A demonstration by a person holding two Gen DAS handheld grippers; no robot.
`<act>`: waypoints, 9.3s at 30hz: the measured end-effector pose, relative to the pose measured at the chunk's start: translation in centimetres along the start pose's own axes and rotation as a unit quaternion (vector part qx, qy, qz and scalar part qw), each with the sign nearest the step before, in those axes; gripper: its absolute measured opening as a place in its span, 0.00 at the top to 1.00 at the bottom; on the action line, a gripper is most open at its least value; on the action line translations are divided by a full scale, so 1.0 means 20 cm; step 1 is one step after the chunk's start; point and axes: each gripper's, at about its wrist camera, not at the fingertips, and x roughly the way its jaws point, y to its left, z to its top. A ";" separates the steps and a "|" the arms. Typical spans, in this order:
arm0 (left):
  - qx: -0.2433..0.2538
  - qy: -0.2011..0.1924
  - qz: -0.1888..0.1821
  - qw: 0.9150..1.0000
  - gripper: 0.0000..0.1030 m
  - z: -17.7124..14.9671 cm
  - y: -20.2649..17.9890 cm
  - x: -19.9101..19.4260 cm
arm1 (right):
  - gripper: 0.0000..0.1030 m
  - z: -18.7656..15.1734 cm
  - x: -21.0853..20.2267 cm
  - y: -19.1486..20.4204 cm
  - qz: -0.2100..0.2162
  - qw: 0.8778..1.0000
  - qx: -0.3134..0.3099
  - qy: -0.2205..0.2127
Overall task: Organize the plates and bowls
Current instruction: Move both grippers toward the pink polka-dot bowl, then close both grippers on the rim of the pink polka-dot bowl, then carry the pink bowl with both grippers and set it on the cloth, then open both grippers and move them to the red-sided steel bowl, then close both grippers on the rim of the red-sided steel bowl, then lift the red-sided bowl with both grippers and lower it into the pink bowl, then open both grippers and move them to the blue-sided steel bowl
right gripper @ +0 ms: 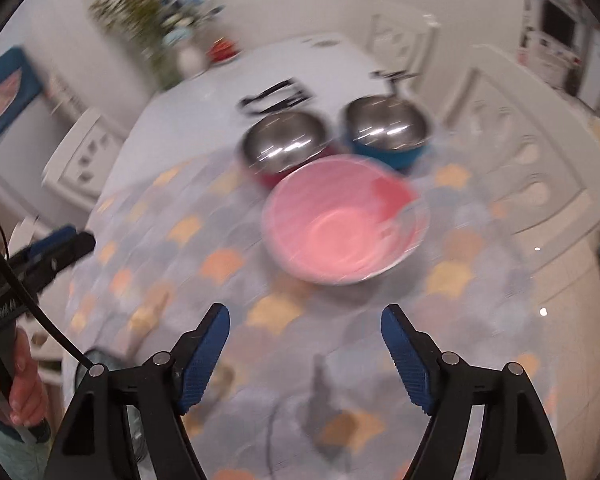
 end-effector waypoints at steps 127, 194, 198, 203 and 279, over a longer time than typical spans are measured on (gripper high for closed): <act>-0.169 -0.055 0.005 0.984 0.41 -0.13 0.05 -0.30 | 0.26 0.06 -0.27 -0.05 0.207 0.978 0.021 0.023; -0.087 -0.008 -0.059 0.994 0.82 0.21 -0.18 0.21 | 0.72 0.35 0.14 0.09 0.075 0.997 0.011 0.033; -0.071 -0.004 -0.049 0.996 0.82 0.07 -0.28 0.10 | 0.72 0.17 0.05 0.07 0.077 0.996 0.017 0.047; -0.051 0.006 -0.036 0.998 0.82 -0.14 -0.41 0.00 | 0.72 -0.06 -0.02 0.02 0.070 0.995 0.017 0.071; -0.036 0.031 -0.002 0.999 0.60 0.01 -0.37 0.06 | 0.48 0.09 -0.21 -0.24 0.057 0.996 0.053 0.033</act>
